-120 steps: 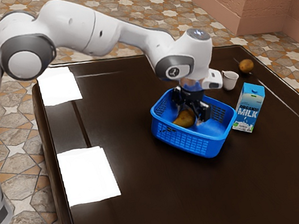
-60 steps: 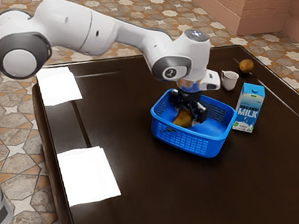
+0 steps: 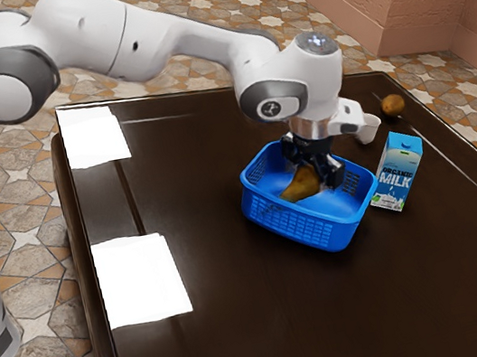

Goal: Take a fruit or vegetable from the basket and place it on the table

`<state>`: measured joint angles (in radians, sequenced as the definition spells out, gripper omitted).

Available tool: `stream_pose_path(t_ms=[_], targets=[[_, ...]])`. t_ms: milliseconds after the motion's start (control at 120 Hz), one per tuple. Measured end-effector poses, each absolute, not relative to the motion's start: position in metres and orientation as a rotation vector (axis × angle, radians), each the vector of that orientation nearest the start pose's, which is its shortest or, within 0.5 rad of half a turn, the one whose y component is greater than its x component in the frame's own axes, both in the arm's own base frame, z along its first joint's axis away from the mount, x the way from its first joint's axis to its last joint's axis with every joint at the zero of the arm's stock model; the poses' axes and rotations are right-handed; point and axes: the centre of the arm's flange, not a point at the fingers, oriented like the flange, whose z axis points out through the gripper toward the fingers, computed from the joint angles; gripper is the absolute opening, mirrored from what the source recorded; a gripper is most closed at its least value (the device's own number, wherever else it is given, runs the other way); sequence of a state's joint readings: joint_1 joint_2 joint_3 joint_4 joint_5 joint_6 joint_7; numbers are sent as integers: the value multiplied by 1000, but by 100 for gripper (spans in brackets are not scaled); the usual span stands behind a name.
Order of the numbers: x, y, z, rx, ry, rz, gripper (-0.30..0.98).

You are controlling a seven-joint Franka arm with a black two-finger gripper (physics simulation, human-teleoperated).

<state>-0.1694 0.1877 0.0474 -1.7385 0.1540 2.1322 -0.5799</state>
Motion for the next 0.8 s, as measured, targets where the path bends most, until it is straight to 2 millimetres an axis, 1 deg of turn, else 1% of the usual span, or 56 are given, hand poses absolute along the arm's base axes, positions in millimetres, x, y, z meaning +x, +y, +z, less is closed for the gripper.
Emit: stream_pose_path(t_ms=[83,133,175,208,250,283,300,408,450,517,533,575,617,667,717,733,742,767,800], targets=[[626,-80,514,-2983,-561,-451,33],[627,-85,537,-2964,-533,-529,33],[633,-90,565,-2942,-507,-623,33],[639,-98,589,-2927,-483,-704,33],[651,-114,621,-2902,-442,-820,33],[659,-129,637,-2888,-405,-894,34],[664,-138,639,-2883,-382,-925,34],[695,-193,637,-2868,-251,-1101,33],[701,-207,634,-2864,-210,-1163,33],[706,-221,629,-2858,-160,-1242,33],[706,-227,627,-2861,-142,-1255,37],[705,-243,609,-2879,-96,-1247,45],[703,-251,603,-2885,-68,-1259,51],[702,-254,603,-2884,-49,-1285,56],[698,-253,610,-2870,-39,-1317,60],[697,-250,614,-2864,-45,-1329,61],[696,-247,619,-2860,-53,-1340,61],[687,-232,641,-2861,-117,-1376,63],[674,-198,663,-2888,-302,-1349,64]])
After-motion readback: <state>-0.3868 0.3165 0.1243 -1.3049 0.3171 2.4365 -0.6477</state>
